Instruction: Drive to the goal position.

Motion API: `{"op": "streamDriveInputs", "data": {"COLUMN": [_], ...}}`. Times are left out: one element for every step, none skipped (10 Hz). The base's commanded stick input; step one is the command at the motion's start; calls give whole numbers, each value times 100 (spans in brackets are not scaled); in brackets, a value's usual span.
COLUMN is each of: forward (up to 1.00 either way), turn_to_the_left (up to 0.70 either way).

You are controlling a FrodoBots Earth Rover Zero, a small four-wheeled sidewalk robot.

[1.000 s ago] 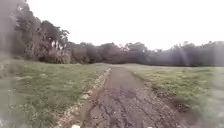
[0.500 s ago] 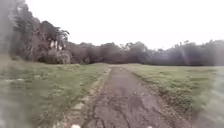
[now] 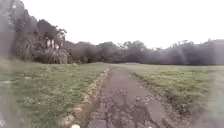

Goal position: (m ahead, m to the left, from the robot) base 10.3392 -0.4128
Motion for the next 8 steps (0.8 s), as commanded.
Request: {"op": "streamDriveInputs", "data": {"forward": [70, 70, 70, 70, 70, 70, 70, 70], "turn_to_the_left": [0, 0, 0, 0, 0, 0, 0, 0]}}
